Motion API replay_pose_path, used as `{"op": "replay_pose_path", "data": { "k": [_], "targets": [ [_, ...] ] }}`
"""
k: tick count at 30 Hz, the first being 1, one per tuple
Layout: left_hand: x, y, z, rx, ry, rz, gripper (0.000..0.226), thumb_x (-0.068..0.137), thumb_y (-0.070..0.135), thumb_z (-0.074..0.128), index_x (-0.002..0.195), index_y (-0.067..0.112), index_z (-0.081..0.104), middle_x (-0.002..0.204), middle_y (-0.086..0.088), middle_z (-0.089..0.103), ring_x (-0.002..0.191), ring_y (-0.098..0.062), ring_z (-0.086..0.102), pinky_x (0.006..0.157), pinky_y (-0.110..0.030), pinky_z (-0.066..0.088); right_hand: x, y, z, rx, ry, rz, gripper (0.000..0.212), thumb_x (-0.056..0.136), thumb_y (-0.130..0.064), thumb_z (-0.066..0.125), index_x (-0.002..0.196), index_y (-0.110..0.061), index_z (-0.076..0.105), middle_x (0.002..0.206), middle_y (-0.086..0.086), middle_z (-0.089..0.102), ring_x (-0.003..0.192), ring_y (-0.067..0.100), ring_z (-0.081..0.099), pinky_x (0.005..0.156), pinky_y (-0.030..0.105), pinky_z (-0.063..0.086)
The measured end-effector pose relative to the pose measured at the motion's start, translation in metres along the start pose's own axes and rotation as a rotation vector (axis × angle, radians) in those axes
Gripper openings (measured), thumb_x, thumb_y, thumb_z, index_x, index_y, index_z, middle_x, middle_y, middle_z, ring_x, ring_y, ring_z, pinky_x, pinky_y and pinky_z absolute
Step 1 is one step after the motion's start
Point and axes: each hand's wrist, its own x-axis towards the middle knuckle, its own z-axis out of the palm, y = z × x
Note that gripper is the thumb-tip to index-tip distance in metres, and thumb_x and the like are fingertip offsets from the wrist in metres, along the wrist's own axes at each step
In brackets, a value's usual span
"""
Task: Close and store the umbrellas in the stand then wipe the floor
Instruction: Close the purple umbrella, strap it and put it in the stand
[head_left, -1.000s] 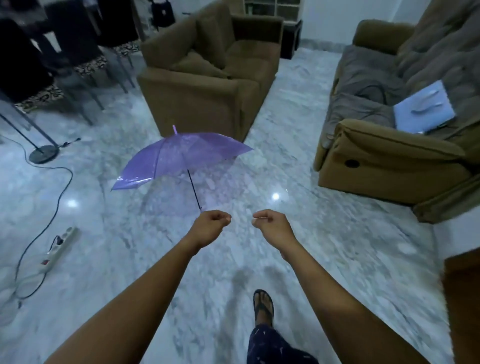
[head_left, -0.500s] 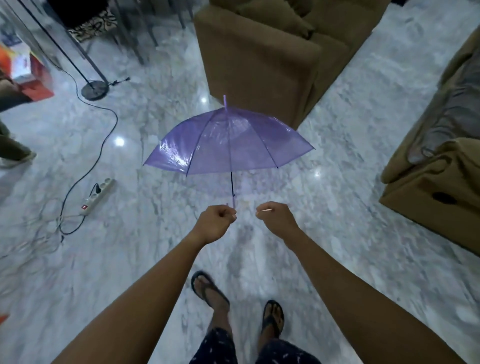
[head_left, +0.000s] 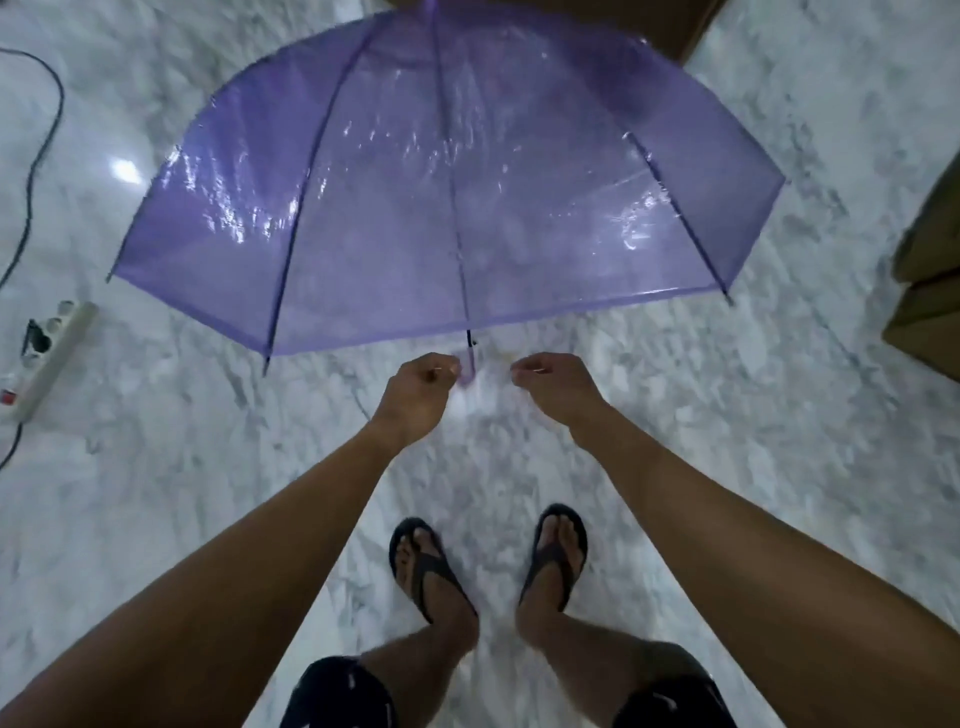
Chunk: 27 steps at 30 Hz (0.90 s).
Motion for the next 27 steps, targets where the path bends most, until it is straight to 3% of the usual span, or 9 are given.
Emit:
{"op": "replay_pose_path", "data": {
  "k": [4,7,10,12,15,17,19,23,27],
  "targets": [
    [0.114,-0.055,0.026,-0.028,0.023,0.017,0.022,0.099,0.014,0.048,0.095,0.027,0.065,0.114,-0.007,0.069,0.108,-0.030,0.065,0.094,-0.044,0.051,0.118,0.022,0.024,-0.009,0.012,-0.072,0.007,0.090,-0.015,0.070,0.095,-0.017,0.075,0.083,-0.001,0.068,0.068,0.009,0.057,0.060,0.021,0.045],
    [0.173,-0.073,0.041,-0.052,0.046,0.076,0.019,0.103,0.015,0.046,0.113,0.016,0.062,0.115,-0.013,0.066,0.103,-0.027,0.063,0.095,-0.041,0.049,0.186,0.022,0.042,-0.017,0.010,-0.155,0.009,0.092,-0.012,0.065,0.095,-0.018,0.072,0.088,0.001,0.067,0.076,0.012,0.060,0.057,0.016,0.045],
    [0.219,-0.075,0.053,-0.093,0.102,0.141,0.036,0.106,0.021,0.042,0.139,0.011,0.051,0.138,-0.012,0.056,0.113,-0.021,0.056,0.095,-0.026,0.043,0.235,0.008,0.057,-0.011,-0.013,-0.271,0.023,0.100,-0.008,0.054,0.119,-0.006,0.066,0.094,0.006,0.062,0.071,0.012,0.056,0.048,0.008,0.042],
    [0.243,-0.071,0.060,-0.176,0.090,0.173,0.043,0.107,0.020,0.036,0.150,0.016,0.037,0.147,-0.002,0.046,0.128,-0.019,0.049,0.098,-0.019,0.041,0.259,-0.009,0.065,0.044,-0.049,-0.328,0.038,0.104,-0.010,0.046,0.141,-0.006,0.052,0.108,0.009,0.064,0.077,0.016,0.059,0.049,0.007,0.041],
    [0.259,-0.063,0.067,-0.319,0.073,0.226,0.037,0.106,0.010,0.036,0.141,0.021,0.041,0.122,0.003,0.058,0.097,-0.008,0.057,0.071,-0.005,0.044,0.283,-0.038,0.079,0.108,-0.119,-0.397,0.047,0.104,-0.013,0.046,0.151,-0.016,0.042,0.145,0.008,0.054,0.117,0.025,0.058,0.068,0.014,0.044],
    [0.254,-0.059,0.072,-0.395,0.148,0.229,0.032,0.104,0.007,0.039,0.133,0.012,0.051,0.104,-0.007,0.062,0.079,-0.011,0.054,0.075,-0.019,0.046,0.278,-0.054,0.083,0.099,-0.124,-0.443,0.041,0.100,-0.011,0.056,0.140,-0.014,0.055,0.132,0.005,0.061,0.114,0.017,0.056,0.074,0.016,0.042],
    [0.231,-0.053,0.073,-0.371,0.216,0.204,0.024,0.105,0.014,0.037,0.117,0.010,0.058,0.082,-0.003,0.055,0.066,-0.013,0.049,0.072,-0.031,0.044,0.252,-0.062,0.077,0.136,-0.130,-0.453,0.026,0.097,-0.007,0.059,0.122,-0.008,0.068,0.109,0.005,0.068,0.101,0.012,0.063,0.073,0.014,0.043],
    [0.141,-0.009,0.060,-0.263,0.209,0.226,0.026,0.104,0.024,0.041,0.084,0.016,0.056,0.067,0.006,0.046,0.058,-0.011,0.043,0.063,-0.032,0.038,0.162,-0.077,0.039,0.117,-0.131,-0.461,0.016,0.097,-0.008,0.060,0.107,-0.008,0.072,0.092,0.001,0.073,0.084,0.003,0.067,0.074,0.012,0.044],
    [0.052,0.077,0.045,-0.064,0.166,0.270,0.028,0.105,0.024,0.042,0.084,0.014,0.058,0.068,0.005,0.051,0.059,-0.010,0.045,0.057,-0.029,0.034,0.066,-0.113,-0.028,0.227,-0.019,-0.364,0.018,0.096,-0.006,0.062,0.107,0.004,0.072,0.096,0.007,0.071,0.079,0.007,0.062,0.057,0.004,0.043]
  ]
}}
